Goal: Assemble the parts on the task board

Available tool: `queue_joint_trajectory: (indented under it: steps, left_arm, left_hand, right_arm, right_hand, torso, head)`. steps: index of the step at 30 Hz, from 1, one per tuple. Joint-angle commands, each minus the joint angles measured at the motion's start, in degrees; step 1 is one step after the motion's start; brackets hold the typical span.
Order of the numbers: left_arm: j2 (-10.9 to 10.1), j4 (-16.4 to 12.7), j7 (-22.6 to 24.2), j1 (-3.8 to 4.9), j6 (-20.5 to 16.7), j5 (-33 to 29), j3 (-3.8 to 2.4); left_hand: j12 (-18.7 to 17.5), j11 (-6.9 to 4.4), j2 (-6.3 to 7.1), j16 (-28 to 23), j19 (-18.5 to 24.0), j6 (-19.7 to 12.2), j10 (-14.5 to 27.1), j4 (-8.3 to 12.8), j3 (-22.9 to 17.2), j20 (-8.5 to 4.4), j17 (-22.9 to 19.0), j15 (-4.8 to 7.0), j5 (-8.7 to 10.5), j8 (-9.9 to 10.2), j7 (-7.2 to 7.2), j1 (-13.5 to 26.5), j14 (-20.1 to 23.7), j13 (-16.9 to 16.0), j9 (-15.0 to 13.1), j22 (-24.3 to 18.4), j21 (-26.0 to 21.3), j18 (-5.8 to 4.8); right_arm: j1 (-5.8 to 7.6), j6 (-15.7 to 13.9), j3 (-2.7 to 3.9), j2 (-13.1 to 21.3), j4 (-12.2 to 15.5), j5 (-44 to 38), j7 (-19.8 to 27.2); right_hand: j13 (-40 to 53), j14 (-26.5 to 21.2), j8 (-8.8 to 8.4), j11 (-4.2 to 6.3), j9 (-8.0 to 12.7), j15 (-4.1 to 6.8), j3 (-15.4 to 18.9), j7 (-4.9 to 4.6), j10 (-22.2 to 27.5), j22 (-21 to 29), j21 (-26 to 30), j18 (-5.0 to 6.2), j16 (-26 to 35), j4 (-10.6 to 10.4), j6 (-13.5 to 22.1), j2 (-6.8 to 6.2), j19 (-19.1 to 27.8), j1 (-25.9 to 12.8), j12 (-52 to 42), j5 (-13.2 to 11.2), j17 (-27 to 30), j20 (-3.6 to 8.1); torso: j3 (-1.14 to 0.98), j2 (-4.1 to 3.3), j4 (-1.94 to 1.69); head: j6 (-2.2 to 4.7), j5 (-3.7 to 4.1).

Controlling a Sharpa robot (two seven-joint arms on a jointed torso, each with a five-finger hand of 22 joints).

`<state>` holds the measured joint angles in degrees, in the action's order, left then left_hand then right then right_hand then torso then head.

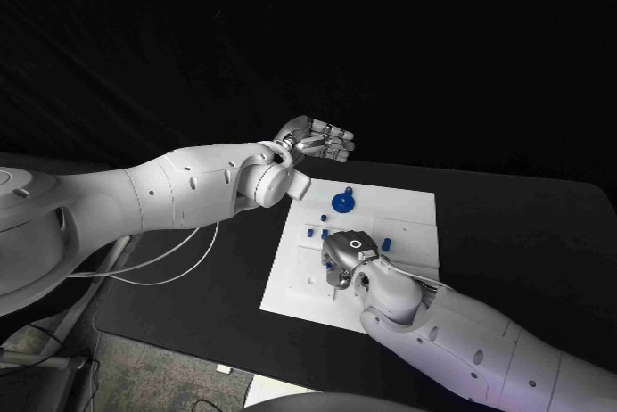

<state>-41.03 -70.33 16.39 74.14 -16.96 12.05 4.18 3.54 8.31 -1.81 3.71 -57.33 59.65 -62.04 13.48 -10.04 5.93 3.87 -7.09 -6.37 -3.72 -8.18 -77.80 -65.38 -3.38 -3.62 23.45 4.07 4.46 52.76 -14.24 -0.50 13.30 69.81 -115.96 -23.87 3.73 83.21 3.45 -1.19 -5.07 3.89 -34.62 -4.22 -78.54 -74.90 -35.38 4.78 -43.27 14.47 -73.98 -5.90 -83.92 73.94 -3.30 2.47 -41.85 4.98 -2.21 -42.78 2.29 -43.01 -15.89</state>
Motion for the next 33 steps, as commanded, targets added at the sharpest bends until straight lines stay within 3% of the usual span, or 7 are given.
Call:
queue_joint_trajectory:
  steps: [1, 8, 14, 18, 20, 23, 33]
  left_arm:
    - [0.13, -0.1, 0.29, 0.04, 0.77, -0.01, -0.04]
    - [0.13, -0.12, 0.19, 0.04, 0.87, -0.01, -0.04]
    - [0.1, -0.12, 0.13, 0.04, 0.86, -0.01, -0.04]
    - [0.1, -0.1, 0.11, 0.04, 0.86, -0.01, -0.04]
    - [0.11, -0.09, 0.11, 0.04, 0.87, -0.01, -0.04]
    - [0.09, -0.07, 0.09, 0.04, 0.9, -0.01, -0.04]
    - [-0.1, -0.1, 0.07, 0.04, 0.92, -0.01, -0.04]
  left_hand:
    - [-0.1, -0.13, -0.18, -0.22, 0.15, 0.22, 0.35, 0.1, 0.32, 0.12, -0.03, -0.12, 0.39, 0.08, -0.2, -0.18, 0.39, 0.04, -0.01, 0.04, 0.1, -0.05]
    - [-0.1, -0.09, -0.19, -0.22, 0.18, 0.2, 0.45, 0.09, 0.37, 0.13, -0.03, -0.14, 0.4, 0.1, -0.21, -0.21, 0.44, 0.04, 0.0, 0.03, 0.1, -0.05]
    - [-0.1, -0.08, -0.15, -0.22, 0.19, 0.15, 0.51, 0.09, 0.41, 0.15, -0.03, -0.17, 0.42, 0.09, -0.21, -0.21, 0.49, 0.04, 0.0, 0.01, 0.09, -0.04]
    - [-0.1, -0.08, -0.15, -0.22, 0.19, 0.15, 0.51, 0.09, 0.41, 0.15, -0.03, -0.17, 0.42, 0.09, -0.21, -0.21, 0.49, 0.04, 0.0, 0.01, 0.09, -0.04]
    - [-0.1, -0.08, -0.15, -0.22, 0.19, 0.15, 0.51, 0.09, 0.41, 0.15, -0.03, -0.17, 0.42, 0.09, -0.21, -0.21, 0.49, 0.04, 0.0, 0.01, 0.09, -0.04]
    - [-0.1, -0.08, -0.15, -0.22, 0.19, 0.15, 0.51, 0.09, 0.41, 0.15, -0.03, -0.17, 0.42, 0.09, -0.21, -0.21, 0.49, 0.04, 0.0, 0.01, 0.09, -0.04]
    - [-0.1, -0.07, -0.19, -0.22, 0.2, 0.12, 0.54, 0.14, 0.4, 0.15, -0.03, -0.17, 0.37, 0.08, -0.23, -0.32, 0.52, 0.04, -0.01, -0.01, 0.1, -0.02]
  right_arm:
    - [-0.1, 2.27, -0.22, -0.11, -0.13, -0.5, -0.12]
    - [0.0, 1.59, -0.46, -0.07, -0.55, 0.54, 0.24]
    - [0.07, -0.12, -0.54, 0.08, -0.64, 1.88, 0.98]
    - [0.08, -1.94, -0.56, 0.32, -0.33, 2.48, 1.34]
    - [0.09, -2.73, -0.56, 0.48, -0.06, 2.68, 1.43]
    - [0.09, -4.0, -0.56, 0.86, 0.61, 2.94, 1.43]
    - [0.27, -6.08, -0.23, 3.67, 4.7, 3.55, 1.03]
  right_hand:
    - [0.02, -0.02, 0.23, 0.36, -0.06, 0.29, 0.31, 0.1, -0.75, -4.14, 0.2, 0.98, 0.14, 0.0, -0.34, 0.55, -0.43, -0.19, -0.2, 0.41, -0.04, 0.42]
    - [-0.11, -0.21, 0.08, -0.25, 0.36, -0.08, 0.43, -0.48, 1.19, -3.89, 1.38, 1.09, 0.31, -0.44, 1.49, 0.35, -0.17, -0.48, -0.12, 0.96, 0.13, 0.15]
    - [-0.32, -0.29, 0.04, -2.45, 1.41, -1.6, 0.7, -1.66, 8.82, -2.84, 5.34, 1.96, 0.32, -1.9, 7.74, -2.89, 0.18, -3.13, -0.12, 2.56, 0.61, -1.1]
    - [-0.32, -0.23, 0.12, -3.8, 1.4, -2.42, 1.7, -1.24, 14.43, -1.18, 9.32, 3.42, 0.73, -3.19, 10.61, -5.63, -0.11, -2.92, -0.17, 1.74, 1.65, -2.25]
    - [-0.35, -0.11, 0.13, -4.14, 1.4, -2.64, 4.14, -1.1, 16.0, -0.4, 10.47, 3.94, 0.84, -4.27, 10.94, -6.02, -0.58, -1.73, -0.11, 2.35, 2.23, -2.68]
    - [-0.36, -0.1, 0.11, -4.31, 1.41, -2.77, 6.24, -1.25, 16.55, 0.43, 12.15, 4.3, 0.6, -5.78, 11.16, -6.41, -1.3, -0.23, -0.1, 2.97, 3.01, -2.92]
    - [-0.36, -0.17, 0.1, -4.24, 1.41, -2.69, 5.57, -1.48, 16.22, 0.39, 13.62, 4.36, 0.16, -6.8, 11.09, -7.05, -2.01, 0.29, -0.09, 2.9, 3.93, -2.87]
  torso:
    - [-0.05, 0.0, 0.04]
    - [-0.08, 0.04, 0.1]
    - [-0.12, 0.03, 0.07]
    - [-0.11, 0.03, 0.04]
    - [-0.08, 0.02, -0.04]
    - [-0.09, 0.02, -0.07]
    - [-0.07, 0.06, 0.19]
  head:
    - [-0.1, -0.09]
    - [-0.05, -0.11]
    - [-0.03, -0.05]
    - [0.07, 0.03]
    - [0.1, 0.04]
    - [0.1, 0.08]
    - [0.37, 0.24]
